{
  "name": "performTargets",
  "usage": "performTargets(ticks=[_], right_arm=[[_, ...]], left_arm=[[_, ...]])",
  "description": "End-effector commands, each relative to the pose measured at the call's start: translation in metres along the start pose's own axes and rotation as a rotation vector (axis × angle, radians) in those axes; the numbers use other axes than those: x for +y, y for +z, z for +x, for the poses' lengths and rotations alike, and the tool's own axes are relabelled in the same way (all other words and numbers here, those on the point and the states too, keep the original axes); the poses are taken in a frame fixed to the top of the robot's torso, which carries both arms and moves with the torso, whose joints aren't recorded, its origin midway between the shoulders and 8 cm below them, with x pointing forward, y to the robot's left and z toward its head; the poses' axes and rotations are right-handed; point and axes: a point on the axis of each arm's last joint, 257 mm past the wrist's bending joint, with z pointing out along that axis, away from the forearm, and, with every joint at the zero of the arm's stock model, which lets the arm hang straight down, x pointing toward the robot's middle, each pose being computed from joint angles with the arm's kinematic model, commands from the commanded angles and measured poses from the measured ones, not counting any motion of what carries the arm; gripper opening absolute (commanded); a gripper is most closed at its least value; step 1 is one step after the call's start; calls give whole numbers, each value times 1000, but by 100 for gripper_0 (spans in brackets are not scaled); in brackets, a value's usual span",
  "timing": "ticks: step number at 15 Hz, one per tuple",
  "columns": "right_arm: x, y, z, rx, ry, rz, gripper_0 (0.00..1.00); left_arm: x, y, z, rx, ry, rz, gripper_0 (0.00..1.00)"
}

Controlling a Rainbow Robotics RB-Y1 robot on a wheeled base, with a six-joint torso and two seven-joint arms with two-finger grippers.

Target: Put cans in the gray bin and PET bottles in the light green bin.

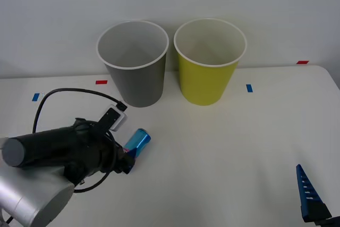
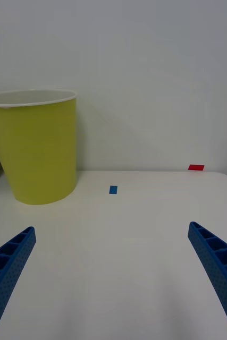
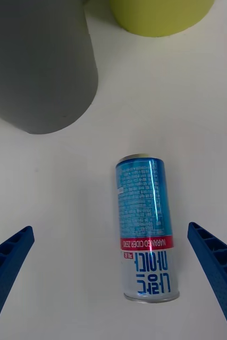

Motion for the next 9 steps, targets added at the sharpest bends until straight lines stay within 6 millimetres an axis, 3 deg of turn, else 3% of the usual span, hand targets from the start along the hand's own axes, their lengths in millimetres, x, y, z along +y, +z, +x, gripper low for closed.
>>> performTargets(ticks=[1,9], right_arm=[[0,0,0,0,0,0,100],[0,0,0,0,0,0,100]], left_arm=[[-12,3,-3,5,-22,12,100],[-6,29,4,45,67,2,100]])
